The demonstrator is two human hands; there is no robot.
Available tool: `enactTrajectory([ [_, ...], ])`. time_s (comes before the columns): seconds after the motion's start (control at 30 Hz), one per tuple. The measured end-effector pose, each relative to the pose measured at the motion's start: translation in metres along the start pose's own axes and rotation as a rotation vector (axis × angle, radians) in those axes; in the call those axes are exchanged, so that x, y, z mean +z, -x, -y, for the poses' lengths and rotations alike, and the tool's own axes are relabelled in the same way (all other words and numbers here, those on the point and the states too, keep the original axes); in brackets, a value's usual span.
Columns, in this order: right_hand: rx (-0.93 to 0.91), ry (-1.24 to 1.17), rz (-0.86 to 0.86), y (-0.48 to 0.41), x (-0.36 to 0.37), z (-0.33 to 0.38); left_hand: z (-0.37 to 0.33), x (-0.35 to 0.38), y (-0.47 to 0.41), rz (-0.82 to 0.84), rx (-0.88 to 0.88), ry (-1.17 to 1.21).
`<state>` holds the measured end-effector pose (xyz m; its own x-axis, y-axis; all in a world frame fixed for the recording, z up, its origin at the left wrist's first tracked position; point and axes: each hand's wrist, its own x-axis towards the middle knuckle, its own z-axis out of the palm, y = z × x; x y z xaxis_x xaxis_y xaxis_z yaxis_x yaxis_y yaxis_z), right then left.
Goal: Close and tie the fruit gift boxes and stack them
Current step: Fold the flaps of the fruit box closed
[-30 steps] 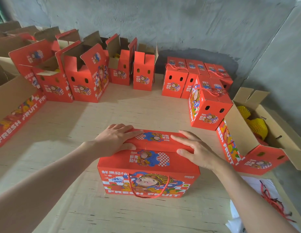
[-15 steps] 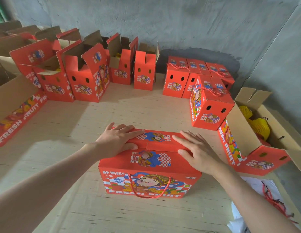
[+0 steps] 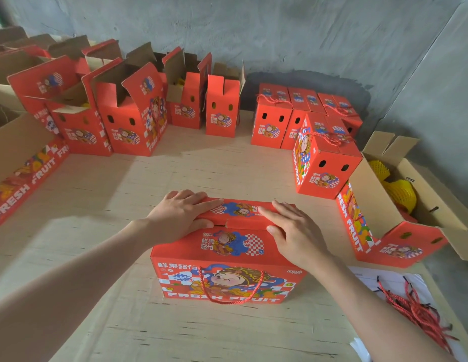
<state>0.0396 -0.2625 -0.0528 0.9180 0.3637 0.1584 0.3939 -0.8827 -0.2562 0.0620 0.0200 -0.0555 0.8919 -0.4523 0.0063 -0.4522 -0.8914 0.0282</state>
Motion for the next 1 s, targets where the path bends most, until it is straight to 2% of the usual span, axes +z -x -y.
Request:
enactTrajectory([
  [0.23, 0.080, 0.008, -0.023, -0.003, 0.004, 0.016, -0.003, 0.000, 0.002, -0.021, -0.026, 0.003],
  [0.5, 0.146, -0.038, -0.079, 0.000, 0.008, 0.028, -0.005, -0.005, -0.001, 0.039, -0.030, 0.011],
  [0.7, 0.149, -0.068, -0.105, 0.000, 0.009, 0.029, -0.033, -0.006, -0.021, 0.050, -0.153, -0.050],
  [1.0, -0.014, -0.096, -0.009, 0.006, 0.001, 0.004, -0.033, -0.002, -0.013, 0.026, -0.140, -0.048],
])
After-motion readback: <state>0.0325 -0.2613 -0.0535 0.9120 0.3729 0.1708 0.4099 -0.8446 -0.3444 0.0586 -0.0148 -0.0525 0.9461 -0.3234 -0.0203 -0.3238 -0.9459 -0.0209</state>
